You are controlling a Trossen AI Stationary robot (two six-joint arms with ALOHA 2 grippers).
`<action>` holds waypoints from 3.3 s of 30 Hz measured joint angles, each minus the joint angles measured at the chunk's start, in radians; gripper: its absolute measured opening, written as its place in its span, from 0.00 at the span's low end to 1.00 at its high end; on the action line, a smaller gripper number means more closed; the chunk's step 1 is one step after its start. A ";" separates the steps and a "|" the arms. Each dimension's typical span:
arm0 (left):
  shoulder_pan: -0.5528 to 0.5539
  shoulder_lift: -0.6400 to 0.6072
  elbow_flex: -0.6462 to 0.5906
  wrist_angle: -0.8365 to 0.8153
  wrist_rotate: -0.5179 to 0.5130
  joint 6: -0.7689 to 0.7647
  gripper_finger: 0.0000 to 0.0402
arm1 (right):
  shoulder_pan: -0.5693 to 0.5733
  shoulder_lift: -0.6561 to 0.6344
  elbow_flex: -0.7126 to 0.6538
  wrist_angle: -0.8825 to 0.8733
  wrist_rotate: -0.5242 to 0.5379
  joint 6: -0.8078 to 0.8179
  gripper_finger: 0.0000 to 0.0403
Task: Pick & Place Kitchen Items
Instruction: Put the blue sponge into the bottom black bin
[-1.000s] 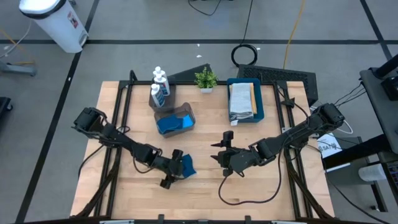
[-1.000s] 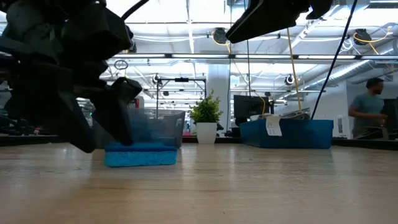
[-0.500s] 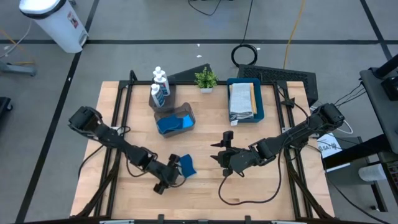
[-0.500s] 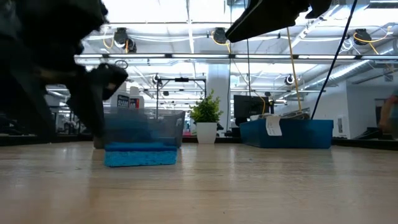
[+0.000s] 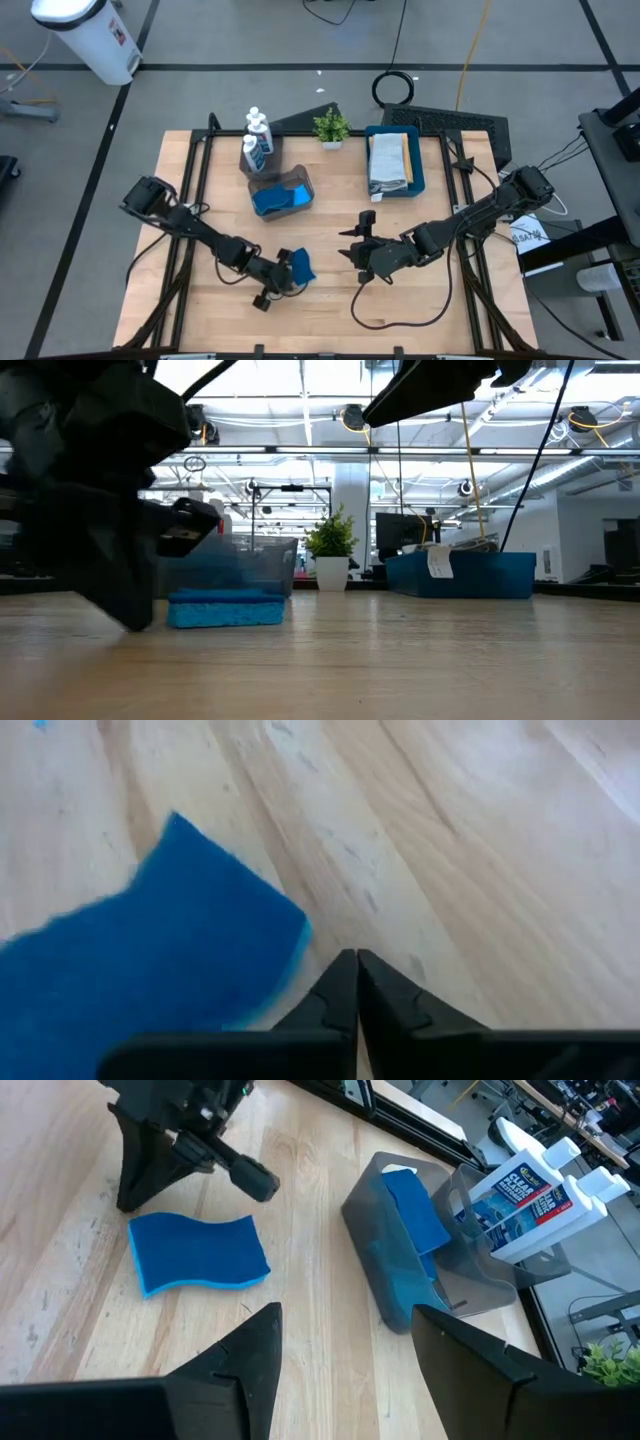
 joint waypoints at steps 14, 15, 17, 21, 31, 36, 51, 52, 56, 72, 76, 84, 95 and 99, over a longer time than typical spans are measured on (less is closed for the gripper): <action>0.147 0.001 -0.001 0.139 -0.486 -0.173 0.04 | 0.000 0.000 0.000 0.000 0.001 0.000 0.49; 0.150 0.000 -0.001 0.153 -0.486 -0.175 0.06 | 0.000 0.000 0.000 0.000 0.001 0.000 0.49; 0.156 0.000 -0.001 0.161 -0.486 -0.200 0.09 | 0.000 0.000 0.000 0.000 0.001 0.000 0.49; 0.176 0.000 -0.001 0.151 -0.511 -0.260 0.16 | 0.000 0.000 0.000 0.000 0.001 0.000 0.49; 0.216 -0.002 0.000 -0.047 -0.509 -0.340 0.17 | 0.000 0.000 0.000 0.000 0.002 0.000 0.49; 0.219 -0.002 0.000 -0.039 -0.346 -0.544 0.11 | 0.000 0.000 0.000 0.000 0.002 0.000 0.49; 0.191 -0.088 -0.001 0.126 -0.017 -0.475 0.03 | 0.000 0.000 0.000 -0.001 0.001 0.000 0.49; 0.183 -0.098 -0.001 0.108 -0.036 -0.475 0.05 | 0.000 0.000 0.000 0.000 0.001 0.000 0.49; 0.159 -0.108 0.000 0.044 -0.077 -0.535 0.21 | 0.000 0.000 0.000 -0.003 0.001 0.000 0.49; 0.150 -0.063 -0.001 -0.112 -0.148 -0.610 0.62 | 0.000 0.000 0.000 0.000 0.000 0.000 0.49; 0.150 -0.047 -0.001 -0.083 -0.139 -0.610 0.62 | 0.000 0.000 0.000 0.000 0.000 0.000 0.49; 0.151 -0.038 0.001 -0.096 -0.144 -0.604 0.61 | 0.000 0.000 0.000 0.000 0.000 0.000 0.49; 0.161 -0.018 0.002 -0.096 -0.146 -0.559 0.27 | 0.000 0.000 0.000 0.000 0.001 0.001 0.49; 0.166 -0.017 0.001 -0.094 -0.133 -0.555 0.14 | 0.000 0.000 0.000 0.000 0.001 0.001 0.49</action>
